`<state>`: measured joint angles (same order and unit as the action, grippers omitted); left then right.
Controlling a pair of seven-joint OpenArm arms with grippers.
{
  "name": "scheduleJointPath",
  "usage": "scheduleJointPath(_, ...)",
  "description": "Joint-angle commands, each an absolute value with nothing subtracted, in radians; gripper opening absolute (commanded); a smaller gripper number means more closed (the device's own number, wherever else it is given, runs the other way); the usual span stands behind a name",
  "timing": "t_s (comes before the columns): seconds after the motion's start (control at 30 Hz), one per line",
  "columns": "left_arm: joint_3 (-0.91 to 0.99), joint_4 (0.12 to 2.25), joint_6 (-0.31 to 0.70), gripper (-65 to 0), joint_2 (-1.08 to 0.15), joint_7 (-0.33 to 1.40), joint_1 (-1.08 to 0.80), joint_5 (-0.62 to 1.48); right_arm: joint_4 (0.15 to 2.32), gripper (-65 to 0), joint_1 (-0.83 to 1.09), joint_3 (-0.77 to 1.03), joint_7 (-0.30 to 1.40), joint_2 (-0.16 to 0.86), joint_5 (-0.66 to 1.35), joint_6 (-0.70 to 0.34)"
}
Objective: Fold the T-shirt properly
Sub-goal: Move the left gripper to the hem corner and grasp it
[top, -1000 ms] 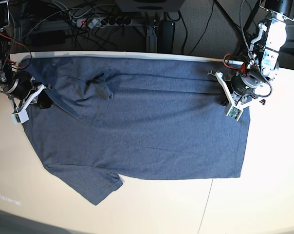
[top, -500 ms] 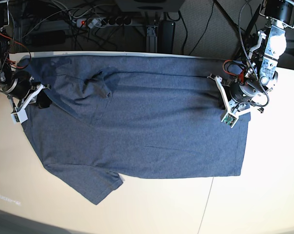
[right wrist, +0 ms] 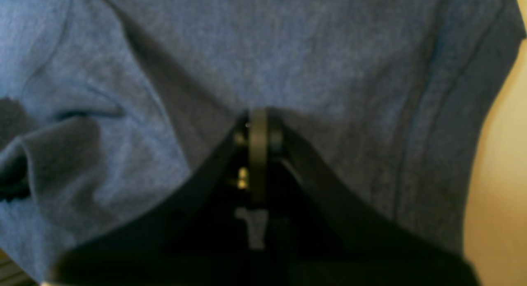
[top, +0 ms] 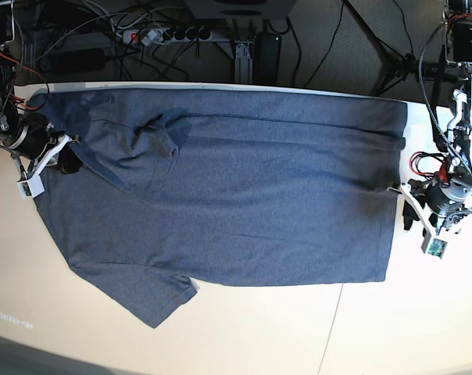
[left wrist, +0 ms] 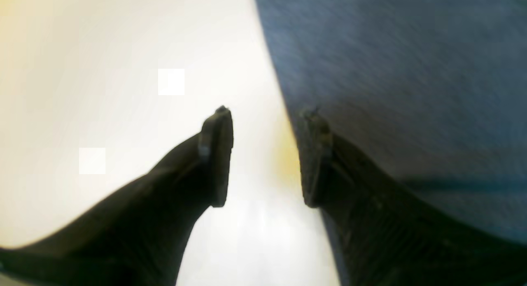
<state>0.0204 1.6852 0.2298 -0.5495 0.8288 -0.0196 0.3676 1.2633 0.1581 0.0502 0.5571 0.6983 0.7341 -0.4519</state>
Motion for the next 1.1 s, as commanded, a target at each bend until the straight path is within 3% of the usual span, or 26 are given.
scheduleJointPath(0.0,0.027,1.669,0.217,-36.2,-0.566,0.800,0.014,0.378,1.255,-65.0,0.167,0.052,0.610,0.717,0.677,-0.528)
scheduleJointPath(0.07,0.027,1.593,0.224,-36.2,-0.565,0.775,0.059,0.398,1.255,-65.0,0.167,0.052,0.605,0.717,0.677,-0.528)
scheduleJointPath(0.33,0.027,1.216,0.418,-36.2,-0.566,0.674,0.267,0.627,1.255,-65.0,0.167,0.052,0.606,0.717,0.676,-0.528)
scheduleJointPath(0.7,0.027,0.756,0.561,-36.2,-0.554,0.640,0.432,0.811,1.255,-65.0,0.167,0.052,0.605,0.717,0.677,-0.528)
scheduleJointPath(0.87,0.027,0.639,0.619,-36.2,-0.505,0.684,0.466,0.857,1.255,-65.0,0.167,0.052,0.605,0.717,0.677,-0.528)
scheduleJointPath(1.07,0.027,0.620,0.621,-36.2,-0.431,0.673,0.472,0.848,1.255,-65.0,0.167,0.052,0.606,0.718,0.677,-0.528)
